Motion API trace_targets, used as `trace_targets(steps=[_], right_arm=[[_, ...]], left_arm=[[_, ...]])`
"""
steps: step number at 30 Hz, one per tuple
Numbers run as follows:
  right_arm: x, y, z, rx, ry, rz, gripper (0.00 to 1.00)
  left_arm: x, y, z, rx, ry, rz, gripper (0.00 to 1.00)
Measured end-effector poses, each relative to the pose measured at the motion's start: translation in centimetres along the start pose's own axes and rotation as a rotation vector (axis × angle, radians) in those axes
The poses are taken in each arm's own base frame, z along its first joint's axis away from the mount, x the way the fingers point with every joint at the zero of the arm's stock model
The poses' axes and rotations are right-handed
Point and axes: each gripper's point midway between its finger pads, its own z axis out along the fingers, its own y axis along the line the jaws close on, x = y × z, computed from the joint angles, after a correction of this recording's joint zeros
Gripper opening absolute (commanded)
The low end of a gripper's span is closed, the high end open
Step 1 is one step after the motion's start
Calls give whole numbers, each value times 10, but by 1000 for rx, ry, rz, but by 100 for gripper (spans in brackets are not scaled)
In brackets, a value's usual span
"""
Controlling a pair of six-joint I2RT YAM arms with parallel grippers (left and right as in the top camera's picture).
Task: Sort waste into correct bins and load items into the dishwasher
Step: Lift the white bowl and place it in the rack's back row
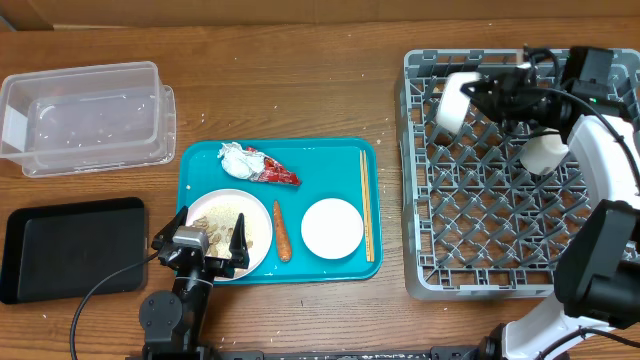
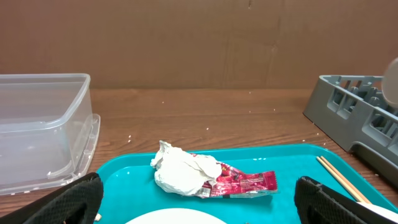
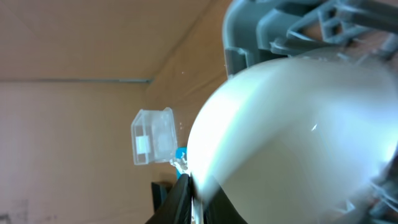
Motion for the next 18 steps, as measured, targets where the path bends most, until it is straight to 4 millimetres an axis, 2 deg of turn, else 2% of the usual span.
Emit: trace_targets(steps=[4,15,18], right_arm=[[-1,-6,-4,7,-7,21,16],[-1,-12,-9,55,-9,65,17],[0,-18,-17,109,-9,119,24]], left_arm=[[0,0,0,0,0,0,100],[0,0,0,0,0,0,100],[0,0,0,0,0,0,100]])
